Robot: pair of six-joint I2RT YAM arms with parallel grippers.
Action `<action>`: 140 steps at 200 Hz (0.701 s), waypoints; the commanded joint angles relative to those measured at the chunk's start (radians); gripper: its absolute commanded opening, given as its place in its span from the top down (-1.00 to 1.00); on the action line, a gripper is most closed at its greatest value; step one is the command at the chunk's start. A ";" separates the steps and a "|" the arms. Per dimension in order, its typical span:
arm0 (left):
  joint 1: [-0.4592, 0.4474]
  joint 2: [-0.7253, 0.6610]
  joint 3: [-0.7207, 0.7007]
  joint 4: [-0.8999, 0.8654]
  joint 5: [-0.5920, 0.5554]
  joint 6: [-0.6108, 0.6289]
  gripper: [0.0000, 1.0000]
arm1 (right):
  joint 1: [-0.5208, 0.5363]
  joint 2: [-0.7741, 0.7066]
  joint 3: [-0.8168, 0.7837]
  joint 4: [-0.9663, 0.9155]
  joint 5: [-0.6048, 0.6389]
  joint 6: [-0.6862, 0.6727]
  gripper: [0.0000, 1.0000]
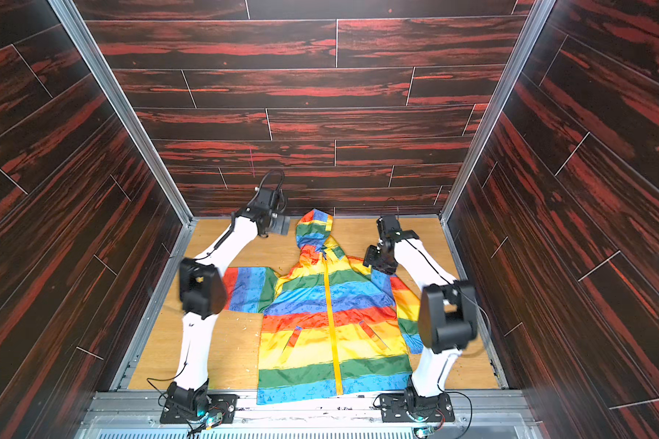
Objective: Unzip the jacket
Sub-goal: Flatten out the jacket at the center of the board.
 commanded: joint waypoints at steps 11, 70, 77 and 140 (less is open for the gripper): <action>-0.015 -0.251 -0.382 0.097 -0.111 -0.197 -1.00 | 0.010 0.195 0.170 -0.048 0.086 -0.084 -0.24; 0.003 -0.236 -0.510 -0.055 -0.271 -0.331 -1.00 | 0.013 0.457 0.442 -0.117 0.148 -0.230 -0.45; 0.008 -0.223 -0.507 -0.048 -0.255 -0.333 -1.00 | 0.012 0.477 0.468 -0.125 0.133 -0.245 -0.45; 0.039 -0.101 -0.464 -0.091 -0.124 -0.364 -1.00 | 0.016 0.569 0.533 -0.185 0.081 -0.277 -0.42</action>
